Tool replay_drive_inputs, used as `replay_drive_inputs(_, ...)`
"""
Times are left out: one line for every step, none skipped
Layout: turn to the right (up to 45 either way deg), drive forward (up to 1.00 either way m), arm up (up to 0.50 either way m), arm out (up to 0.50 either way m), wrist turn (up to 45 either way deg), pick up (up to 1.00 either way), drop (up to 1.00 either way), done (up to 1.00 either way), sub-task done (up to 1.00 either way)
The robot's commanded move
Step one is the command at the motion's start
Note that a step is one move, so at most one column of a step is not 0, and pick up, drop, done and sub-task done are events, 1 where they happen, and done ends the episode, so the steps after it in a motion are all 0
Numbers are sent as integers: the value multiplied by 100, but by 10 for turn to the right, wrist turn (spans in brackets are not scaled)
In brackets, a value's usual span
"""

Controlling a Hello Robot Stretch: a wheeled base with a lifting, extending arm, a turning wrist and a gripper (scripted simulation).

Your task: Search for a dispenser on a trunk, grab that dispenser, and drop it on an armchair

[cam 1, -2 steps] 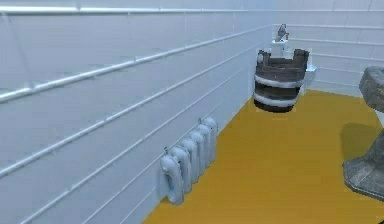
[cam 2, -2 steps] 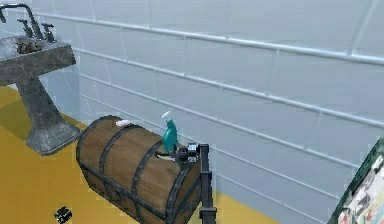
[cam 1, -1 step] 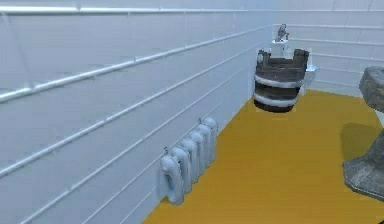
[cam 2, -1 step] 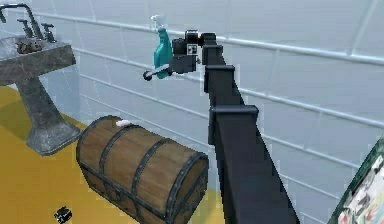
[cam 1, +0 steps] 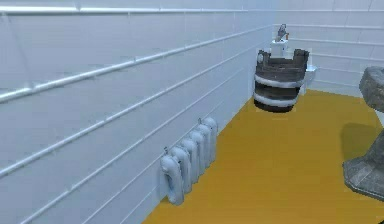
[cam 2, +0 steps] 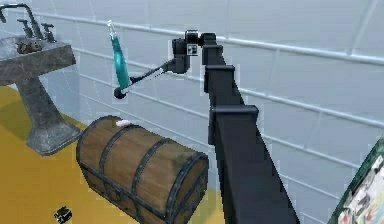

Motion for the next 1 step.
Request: replay_drive_inputs(0, 0, 0, 0, -450, 0, 0, 0, 0)
